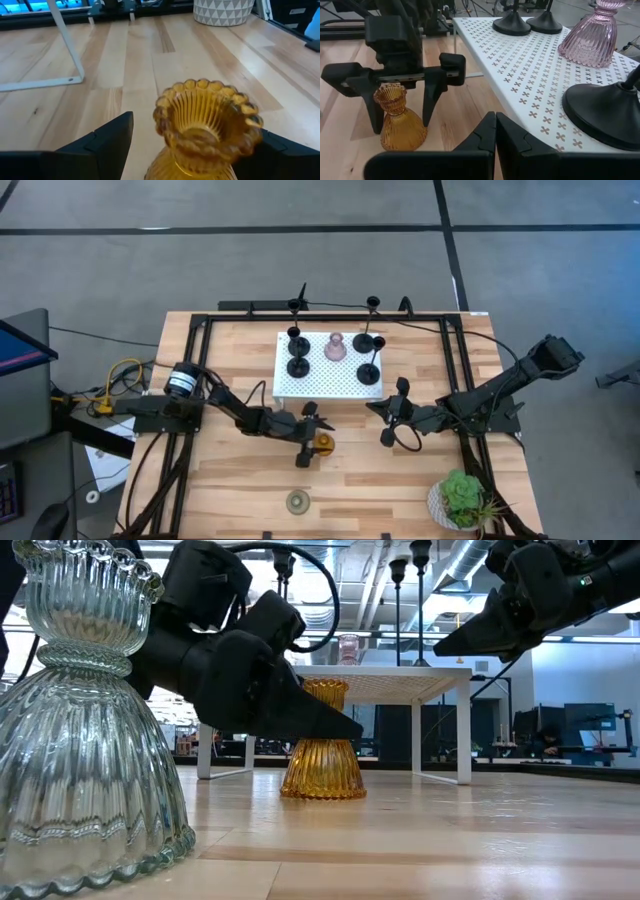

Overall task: Pick & Place candle stick holders
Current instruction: Put the yellow candle holder on the shelf

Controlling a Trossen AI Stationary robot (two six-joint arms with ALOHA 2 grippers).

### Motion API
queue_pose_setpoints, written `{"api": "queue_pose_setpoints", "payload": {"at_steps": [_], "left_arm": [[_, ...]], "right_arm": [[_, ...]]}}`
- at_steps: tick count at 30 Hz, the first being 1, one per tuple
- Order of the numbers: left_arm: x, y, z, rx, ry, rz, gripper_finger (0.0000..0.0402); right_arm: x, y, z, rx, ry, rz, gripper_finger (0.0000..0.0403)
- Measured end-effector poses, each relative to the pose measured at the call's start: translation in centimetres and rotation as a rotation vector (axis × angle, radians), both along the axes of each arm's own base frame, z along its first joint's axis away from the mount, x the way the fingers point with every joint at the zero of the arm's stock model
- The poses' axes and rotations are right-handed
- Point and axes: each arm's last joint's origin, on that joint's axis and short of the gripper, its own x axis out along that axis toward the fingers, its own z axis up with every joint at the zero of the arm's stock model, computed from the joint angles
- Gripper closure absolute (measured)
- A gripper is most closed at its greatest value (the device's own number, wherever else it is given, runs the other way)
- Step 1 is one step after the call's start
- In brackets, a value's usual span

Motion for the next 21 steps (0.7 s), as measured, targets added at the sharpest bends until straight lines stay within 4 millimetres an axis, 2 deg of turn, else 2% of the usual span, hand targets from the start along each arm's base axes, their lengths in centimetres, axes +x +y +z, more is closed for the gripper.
{"api": "queue_pose_setpoints", "payload": {"at_steps": [8, 21], "left_arm": [[-0.03, -0.02, 0.24, -0.003, -0.010, -0.001, 0.0134], [-0.05, -0.04, 0.20, -0.081, 0.005, 0.006, 0.0214]], "right_arm": [[-0.02, -0.01, -0.06, -0.003, 0.007, 0.000, 0.0403], [-0.02, -0.01, -0.06, -0.003, 0.007, 0.000, 0.0403]]}}
